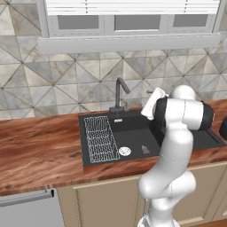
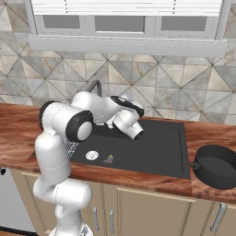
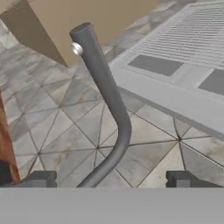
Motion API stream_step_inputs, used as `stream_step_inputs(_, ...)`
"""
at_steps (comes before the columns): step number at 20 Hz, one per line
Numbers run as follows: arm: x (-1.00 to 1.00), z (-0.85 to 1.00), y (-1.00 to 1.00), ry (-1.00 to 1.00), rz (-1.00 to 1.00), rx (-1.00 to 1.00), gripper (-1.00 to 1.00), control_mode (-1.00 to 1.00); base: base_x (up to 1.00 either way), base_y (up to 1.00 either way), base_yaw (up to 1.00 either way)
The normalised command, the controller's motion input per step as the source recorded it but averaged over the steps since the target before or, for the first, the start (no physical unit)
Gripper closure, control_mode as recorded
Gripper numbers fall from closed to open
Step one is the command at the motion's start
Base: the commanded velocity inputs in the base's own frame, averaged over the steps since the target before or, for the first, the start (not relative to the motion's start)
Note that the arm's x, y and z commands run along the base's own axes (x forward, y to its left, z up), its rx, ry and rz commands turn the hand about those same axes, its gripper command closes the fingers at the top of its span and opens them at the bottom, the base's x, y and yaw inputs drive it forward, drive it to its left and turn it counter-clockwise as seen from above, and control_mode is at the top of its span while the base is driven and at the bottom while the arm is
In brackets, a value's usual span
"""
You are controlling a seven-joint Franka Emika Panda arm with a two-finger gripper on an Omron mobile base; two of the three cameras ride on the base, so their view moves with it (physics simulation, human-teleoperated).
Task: Dump the eggplant from the pot into the sink. Then turn on the water and wash the eggplant. Then turn off the water and put the eggplant back in the pot.
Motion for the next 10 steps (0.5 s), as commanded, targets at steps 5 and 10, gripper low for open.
stream_step_inputs(5,0.02,0.62,0.0,0.51,-0.02,0.45,-1.0,-1.0,0.0,0.0,0.0)
stream_step_inputs(10,0.0,0.15,0.0,0.71,-0.02,0.41,-1.0,-1.0,0.0,0.0,0.0)
